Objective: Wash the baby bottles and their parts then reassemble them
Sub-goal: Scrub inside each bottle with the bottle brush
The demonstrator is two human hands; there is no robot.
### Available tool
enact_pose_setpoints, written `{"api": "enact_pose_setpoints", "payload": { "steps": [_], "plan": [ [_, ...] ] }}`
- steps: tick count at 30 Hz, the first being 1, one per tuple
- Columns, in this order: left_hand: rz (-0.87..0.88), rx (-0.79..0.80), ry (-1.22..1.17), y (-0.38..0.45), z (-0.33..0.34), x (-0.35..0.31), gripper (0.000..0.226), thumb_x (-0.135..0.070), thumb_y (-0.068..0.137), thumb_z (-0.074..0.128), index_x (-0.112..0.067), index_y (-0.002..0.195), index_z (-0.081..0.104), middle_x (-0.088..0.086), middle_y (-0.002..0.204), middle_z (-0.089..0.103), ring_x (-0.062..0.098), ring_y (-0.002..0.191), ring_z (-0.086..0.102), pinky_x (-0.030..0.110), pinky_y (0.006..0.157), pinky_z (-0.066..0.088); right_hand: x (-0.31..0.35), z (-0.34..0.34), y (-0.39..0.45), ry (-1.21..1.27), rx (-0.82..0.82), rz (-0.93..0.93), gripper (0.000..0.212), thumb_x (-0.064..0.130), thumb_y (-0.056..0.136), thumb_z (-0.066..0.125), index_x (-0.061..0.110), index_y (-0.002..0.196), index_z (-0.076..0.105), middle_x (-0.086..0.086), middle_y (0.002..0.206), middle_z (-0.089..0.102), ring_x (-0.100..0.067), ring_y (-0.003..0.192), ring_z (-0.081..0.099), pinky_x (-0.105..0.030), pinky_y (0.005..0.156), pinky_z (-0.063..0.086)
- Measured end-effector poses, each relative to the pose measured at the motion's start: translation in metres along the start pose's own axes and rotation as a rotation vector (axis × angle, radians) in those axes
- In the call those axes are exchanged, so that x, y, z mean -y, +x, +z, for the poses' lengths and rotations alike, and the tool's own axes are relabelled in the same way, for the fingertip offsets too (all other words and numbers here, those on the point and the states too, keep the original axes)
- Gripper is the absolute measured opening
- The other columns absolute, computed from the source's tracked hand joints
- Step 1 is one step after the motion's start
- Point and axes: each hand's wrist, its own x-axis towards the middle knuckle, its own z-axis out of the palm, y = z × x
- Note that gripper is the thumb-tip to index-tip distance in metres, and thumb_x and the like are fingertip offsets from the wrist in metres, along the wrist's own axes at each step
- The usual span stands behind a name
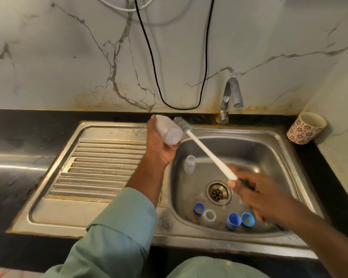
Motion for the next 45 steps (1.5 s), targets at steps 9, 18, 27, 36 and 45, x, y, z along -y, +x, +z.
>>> {"api": "enact_pose_setpoints", "payload": {
  "steps": [9, 18, 27, 36, 45],
  "plan": [
    [0.065, -0.155, -0.227, 0.006, 0.009, 0.018, 0.074, -0.061, 0.084, 0.065, -0.011, 0.133, 0.044, 0.018, 0.12, 0.057, 0.03, 0.101, 0.063, 0.034, 0.062, 0.06, -0.003, 0.013, -0.009, 0.229, -0.105, -0.03, 0.039, 0.027, 0.098, 0.052, 0.058, 0.12, 0.044, -0.001, 0.061, 0.047, -0.017, 0.047, 0.041, -0.026, 0.042, 0.043],
    [0.165, -0.194, -0.267, 0.0, 0.022, 0.025, 0.064, -0.039, 0.088, 0.071, -0.011, 0.135, 0.038, 0.021, 0.124, 0.055, 0.039, 0.109, 0.062, 0.053, 0.075, 0.06, 0.001, 0.032, -0.004, 0.147, -0.088, -0.052, 0.038, 0.027, 0.1, 0.049, 0.062, 0.115, 0.043, 0.003, 0.059, 0.047, -0.002, 0.04, 0.042, -0.018, 0.041, 0.04],
    [0.152, -0.188, -0.255, -0.004, 0.028, 0.026, 0.057, -0.035, 0.089, 0.071, -0.008, 0.129, 0.042, 0.02, 0.111, 0.059, 0.038, 0.103, 0.064, 0.055, 0.077, 0.059, -0.005, 0.031, -0.002, 0.118, -0.124, -0.006, 0.04, 0.028, 0.099, 0.051, 0.05, 0.131, 0.044, -0.003, 0.067, 0.053, -0.004, 0.043, 0.045, -0.019, 0.043, 0.044],
    [0.107, -0.189, -0.251, -0.005, 0.031, 0.035, 0.052, -0.032, 0.089, 0.072, -0.009, 0.125, 0.042, 0.02, 0.109, 0.057, 0.038, 0.099, 0.063, 0.056, 0.08, 0.058, -0.007, 0.024, -0.003, 0.144, -0.133, 0.051, 0.04, 0.027, 0.099, 0.052, 0.043, 0.135, 0.045, 0.001, 0.061, 0.049, -0.006, 0.041, 0.042, -0.022, 0.041, 0.043],
    [0.117, -0.218, -0.282, -0.002, 0.034, 0.035, 0.05, -0.031, 0.088, 0.073, -0.009, 0.122, 0.044, 0.02, 0.112, 0.057, 0.04, 0.106, 0.061, 0.057, 0.078, 0.059, -0.006, 0.025, -0.006, 0.19, -0.122, 0.046, 0.036, 0.028, 0.1, 0.051, 0.056, 0.12, 0.043, 0.004, 0.058, 0.05, -0.01, 0.043, 0.042, -0.025, 0.041, 0.042]
  ]
}}
